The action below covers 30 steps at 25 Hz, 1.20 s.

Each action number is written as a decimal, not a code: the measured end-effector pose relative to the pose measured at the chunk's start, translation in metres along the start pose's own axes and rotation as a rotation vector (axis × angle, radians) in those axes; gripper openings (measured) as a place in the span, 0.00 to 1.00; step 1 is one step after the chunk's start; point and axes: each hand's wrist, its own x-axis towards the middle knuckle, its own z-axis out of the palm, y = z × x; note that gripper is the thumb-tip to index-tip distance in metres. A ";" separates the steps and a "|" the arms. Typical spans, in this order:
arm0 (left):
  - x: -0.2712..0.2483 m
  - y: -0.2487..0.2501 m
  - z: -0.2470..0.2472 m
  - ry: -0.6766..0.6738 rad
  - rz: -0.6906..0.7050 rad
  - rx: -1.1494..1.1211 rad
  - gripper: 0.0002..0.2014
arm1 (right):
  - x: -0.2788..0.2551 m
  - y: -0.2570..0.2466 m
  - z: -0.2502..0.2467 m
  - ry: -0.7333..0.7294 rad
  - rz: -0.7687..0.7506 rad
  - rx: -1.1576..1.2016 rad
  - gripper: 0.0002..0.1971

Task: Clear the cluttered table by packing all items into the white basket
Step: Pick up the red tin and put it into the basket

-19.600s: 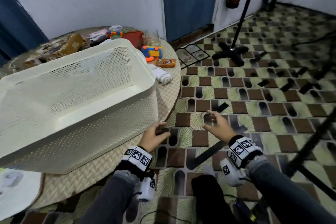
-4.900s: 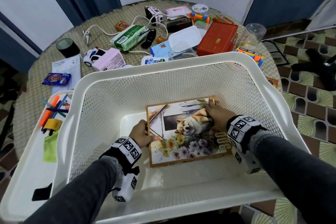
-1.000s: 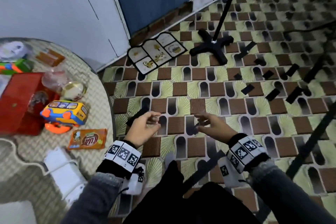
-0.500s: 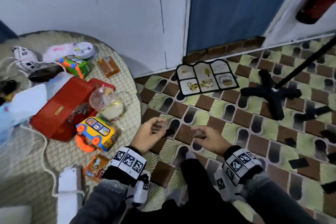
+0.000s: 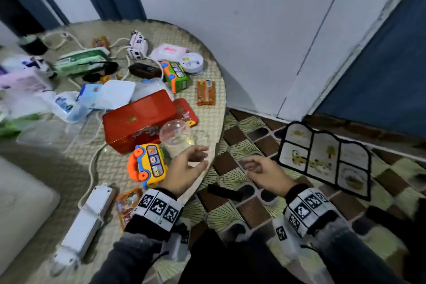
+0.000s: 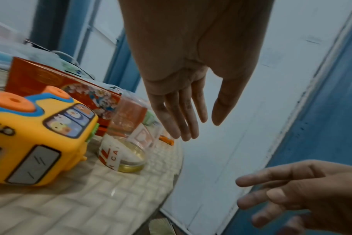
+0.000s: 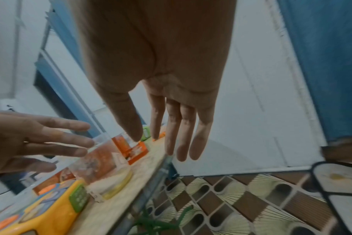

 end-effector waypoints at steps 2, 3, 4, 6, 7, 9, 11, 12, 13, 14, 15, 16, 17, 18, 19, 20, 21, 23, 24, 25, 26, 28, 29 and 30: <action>0.001 0.000 -0.011 0.094 0.010 -0.043 0.14 | 0.021 -0.024 -0.002 -0.029 -0.069 -0.021 0.18; 0.003 0.000 -0.019 0.149 0.011 -0.064 0.13 | 0.034 -0.038 -0.002 -0.049 -0.105 -0.030 0.18; 0.006 0.000 -0.028 0.208 0.018 -0.084 0.12 | 0.047 -0.052 0.000 -0.070 -0.136 -0.036 0.17; 0.011 -0.001 -0.050 0.324 0.055 -0.104 0.11 | 0.073 -0.082 0.003 -0.098 -0.209 -0.042 0.16; 0.016 -0.002 -0.063 0.382 0.071 -0.116 0.10 | 0.088 -0.096 0.006 -0.097 -0.247 -0.042 0.16; 0.027 -0.008 -0.090 0.488 0.092 -0.157 0.11 | 0.116 -0.122 0.010 -0.087 -0.315 -0.053 0.15; 0.035 -0.013 -0.112 0.568 0.082 -0.165 0.12 | 0.138 -0.142 0.012 -0.092 -0.361 -0.083 0.15; 0.039 -0.017 -0.123 0.596 0.066 -0.162 0.11 | 0.150 -0.153 0.014 -0.095 -0.376 -0.083 0.16; 0.042 -0.022 -0.132 0.623 0.046 -0.156 0.12 | 0.161 -0.161 0.016 -0.099 -0.381 -0.075 0.16; 0.046 -0.027 -0.142 0.648 0.026 -0.136 0.12 | 0.171 -0.169 0.018 -0.100 -0.385 -0.063 0.16; 0.049 -0.033 -0.150 0.671 0.006 -0.107 0.12 | 0.182 -0.176 0.021 -0.105 -0.388 -0.062 0.16; 0.051 -0.040 -0.158 0.694 -0.021 -0.080 0.12 | 0.192 -0.181 0.024 -0.115 -0.389 -0.075 0.17; 0.054 -0.047 -0.164 0.715 -0.053 -0.062 0.13 | 0.202 -0.184 0.027 -0.130 -0.382 -0.096 0.18; 0.057 -0.053 -0.170 0.730 -0.087 -0.049 0.15 | 0.210 -0.187 0.031 -0.146 -0.370 -0.108 0.19; 0.059 -0.060 -0.174 0.734 -0.124 -0.038 0.17 | 0.216 -0.189 0.033 -0.158 -0.351 -0.106 0.20; 0.062 -0.066 -0.179 0.736 -0.164 -0.028 0.20 | 0.223 -0.192 0.035 -0.173 -0.334 -0.101 0.21; 0.066 -0.072 -0.183 0.736 -0.210 -0.015 0.22 | 0.230 -0.195 0.036 -0.192 -0.321 -0.104 0.22; 0.073 -0.084 -0.188 0.739 -0.297 0.012 0.27 | 0.241 -0.201 0.037 -0.232 -0.308 -0.149 0.24; 0.075 -0.089 -0.189 0.731 -0.339 0.008 0.30 | 0.245 -0.201 0.037 -0.268 -0.296 -0.170 0.26; 0.077 -0.091 -0.189 0.716 -0.370 -0.013 0.33 | 0.248 -0.200 0.038 -0.309 -0.283 -0.171 0.29; 0.078 -0.093 -0.189 0.696 -0.398 -0.040 0.35 | 0.252 -0.199 0.039 -0.347 -0.275 -0.160 0.32; 0.081 -0.090 -0.188 0.657 -0.457 -0.103 0.36 | 0.259 -0.193 0.042 -0.399 -0.268 -0.164 0.37; 0.083 -0.090 -0.188 0.647 -0.482 -0.130 0.37 | 0.263 -0.191 0.044 -0.416 -0.274 -0.175 0.38; 0.085 -0.090 -0.187 0.640 -0.500 -0.143 0.37 | 0.266 -0.188 0.046 -0.427 -0.281 -0.183 0.38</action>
